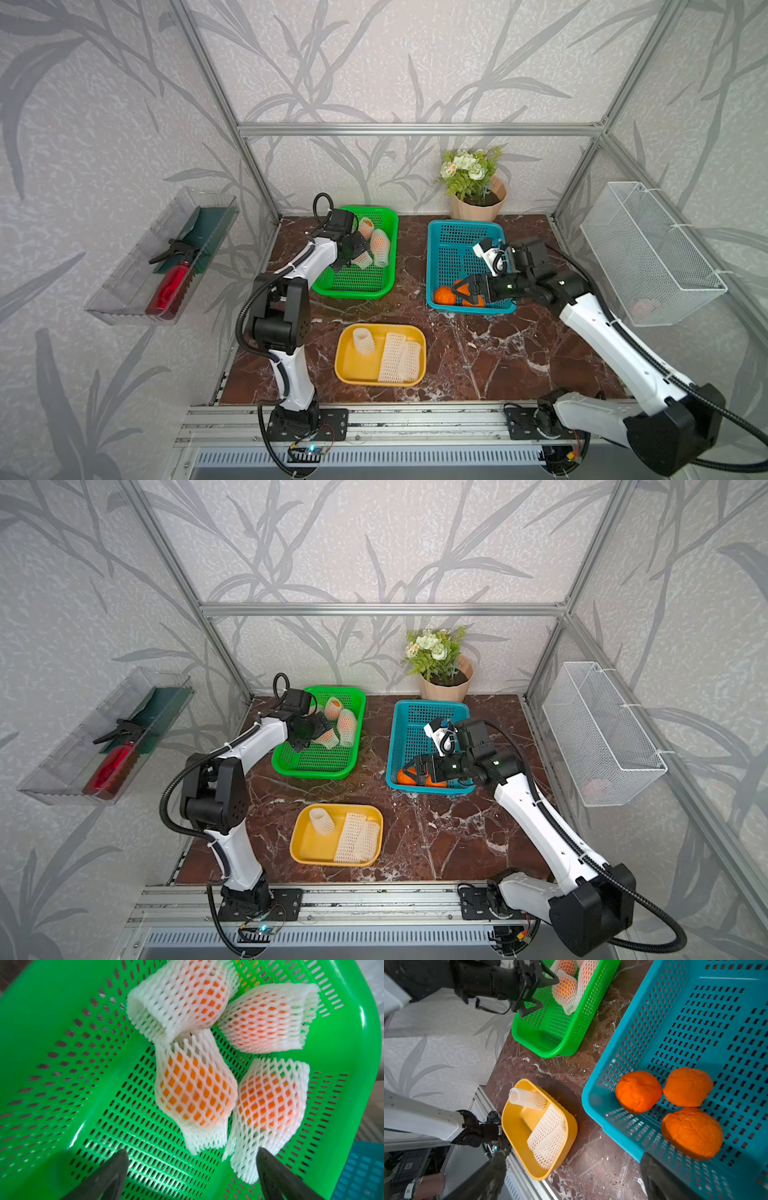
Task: Remove foam nets from oranges
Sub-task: Place the orange in the basket, then pick up the orange from the basket.
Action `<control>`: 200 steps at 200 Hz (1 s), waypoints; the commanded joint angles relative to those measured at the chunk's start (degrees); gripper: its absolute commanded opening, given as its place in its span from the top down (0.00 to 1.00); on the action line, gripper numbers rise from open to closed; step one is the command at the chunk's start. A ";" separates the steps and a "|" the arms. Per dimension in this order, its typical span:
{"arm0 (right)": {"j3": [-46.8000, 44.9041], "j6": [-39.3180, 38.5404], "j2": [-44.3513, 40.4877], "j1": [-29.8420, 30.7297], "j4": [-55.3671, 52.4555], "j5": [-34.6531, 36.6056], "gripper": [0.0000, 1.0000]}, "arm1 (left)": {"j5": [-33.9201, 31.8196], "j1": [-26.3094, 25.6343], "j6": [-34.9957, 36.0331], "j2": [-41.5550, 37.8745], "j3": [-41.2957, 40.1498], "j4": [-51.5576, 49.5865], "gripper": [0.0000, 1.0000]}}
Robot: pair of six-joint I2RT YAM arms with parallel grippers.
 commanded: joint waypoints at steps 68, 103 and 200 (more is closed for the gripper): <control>-7.03 3.98 -7.41 2.23 1.03 -3.72 0.01 | 1.33 2.18 -9.36 8.07 4.78 7.89 0.06; -6.52 2.90 -8.23 2.24 -0.51 -3.83 0.01 | 1.81 2.82 -9.75 10.78 6.82 7.67 0.08; -7.00 1.39 -9.22 2.21 -2.39 -1.86 0.01 | 6.27 3.17 -7.93 13.51 9.47 5.72 0.34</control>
